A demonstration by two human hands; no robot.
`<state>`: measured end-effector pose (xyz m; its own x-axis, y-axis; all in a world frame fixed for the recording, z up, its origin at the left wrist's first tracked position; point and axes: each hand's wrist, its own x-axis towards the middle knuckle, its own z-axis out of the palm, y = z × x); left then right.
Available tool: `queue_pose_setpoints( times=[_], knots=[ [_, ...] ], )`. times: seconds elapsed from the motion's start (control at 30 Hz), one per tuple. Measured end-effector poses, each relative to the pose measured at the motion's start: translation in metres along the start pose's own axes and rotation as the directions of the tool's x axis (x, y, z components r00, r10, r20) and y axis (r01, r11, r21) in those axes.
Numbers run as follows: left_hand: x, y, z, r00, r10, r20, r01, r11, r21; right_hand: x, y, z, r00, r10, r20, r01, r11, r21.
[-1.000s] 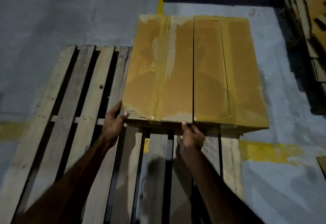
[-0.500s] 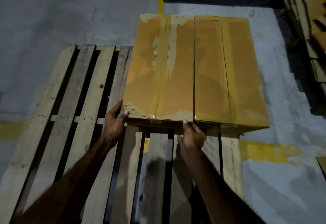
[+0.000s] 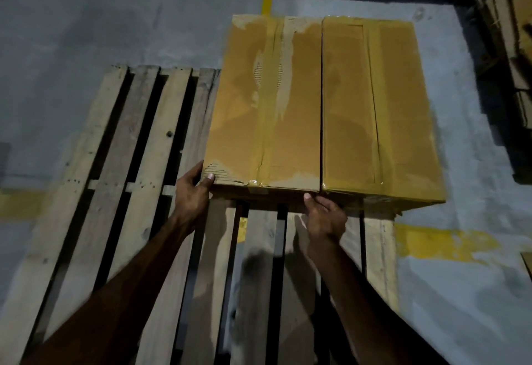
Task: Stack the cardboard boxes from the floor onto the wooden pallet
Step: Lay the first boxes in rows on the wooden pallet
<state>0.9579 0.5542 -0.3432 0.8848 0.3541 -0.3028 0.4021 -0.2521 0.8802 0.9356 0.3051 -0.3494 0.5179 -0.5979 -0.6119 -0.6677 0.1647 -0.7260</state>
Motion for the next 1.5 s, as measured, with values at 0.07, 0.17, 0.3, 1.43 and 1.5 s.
queue_pose_setpoints(
  times=[0.07, 0.17, 0.3, 1.43, 1.5],
  knots=[
    [-0.003, -0.003, 0.001, 0.999, -0.024, -0.029, 0.025, 1.0, 0.01, -0.004, 0.001, -0.018, 0.976, -0.22, 0.006, 0.216, 0.951, -0.22],
    [-0.01, -0.005, 0.003, 0.992, -0.084, -0.096, 0.088, 0.995, 0.039, -0.001, -0.001, -0.047, 0.74, -0.639, 0.21, 0.655, 0.615, -0.439],
    [-0.018, 0.001, 0.008, 0.974, -0.066, -0.217, 0.082, 0.995, 0.064, 0.019, -0.017, -0.061, 0.473, -0.735, 0.485, 0.806, 0.139, -0.575],
    [-0.037, 0.016, -0.009, 0.999, -0.045, -0.012, 0.046, 0.97, 0.239, 0.041, -0.038, -0.083, 0.488, -0.29, 0.823, 0.858, -0.013, -0.513],
    [-0.047, 0.022, -0.01, 0.999, -0.047, 0.023, 0.039, 0.96, 0.279, 0.034, -0.038, -0.087, 0.485, -0.276, 0.83, 0.86, -0.021, -0.51]
  ],
)
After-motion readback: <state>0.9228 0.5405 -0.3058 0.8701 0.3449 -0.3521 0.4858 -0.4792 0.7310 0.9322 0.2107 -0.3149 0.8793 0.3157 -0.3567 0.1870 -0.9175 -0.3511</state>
